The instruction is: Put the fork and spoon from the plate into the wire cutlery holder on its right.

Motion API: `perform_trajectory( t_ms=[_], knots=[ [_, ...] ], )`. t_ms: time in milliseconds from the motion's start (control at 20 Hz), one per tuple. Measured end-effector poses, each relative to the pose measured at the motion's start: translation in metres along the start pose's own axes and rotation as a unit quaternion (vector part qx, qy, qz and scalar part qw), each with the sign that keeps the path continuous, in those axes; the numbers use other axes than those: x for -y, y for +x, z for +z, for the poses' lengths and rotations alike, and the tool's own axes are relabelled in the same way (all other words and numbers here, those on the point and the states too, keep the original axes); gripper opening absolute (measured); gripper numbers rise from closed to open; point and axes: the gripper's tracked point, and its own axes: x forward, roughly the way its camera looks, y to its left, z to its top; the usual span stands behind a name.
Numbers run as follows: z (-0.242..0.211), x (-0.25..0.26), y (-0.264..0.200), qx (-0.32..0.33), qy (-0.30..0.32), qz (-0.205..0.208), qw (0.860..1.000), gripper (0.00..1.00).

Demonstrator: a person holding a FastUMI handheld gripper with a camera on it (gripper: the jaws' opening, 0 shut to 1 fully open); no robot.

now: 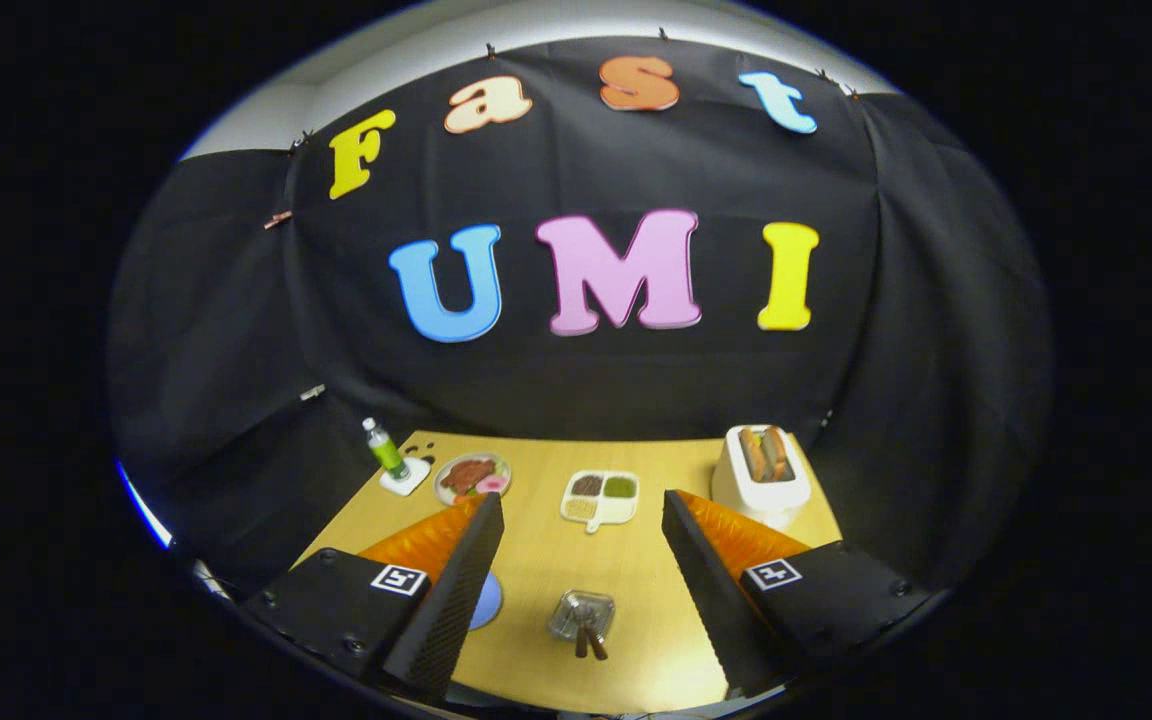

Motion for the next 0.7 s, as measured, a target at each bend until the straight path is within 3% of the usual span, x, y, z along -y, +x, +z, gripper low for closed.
perform_trajectory(
  t_ms=[300, 700],
  knots=[
    [0.033, 0.011, -0.037, 0.122, 0.005, -0.038, 0.992, 0.99],
    [-0.005, 0.013, -0.036, 0.075, 0.018, -0.030, 0.997, 0.99]
  ],
)
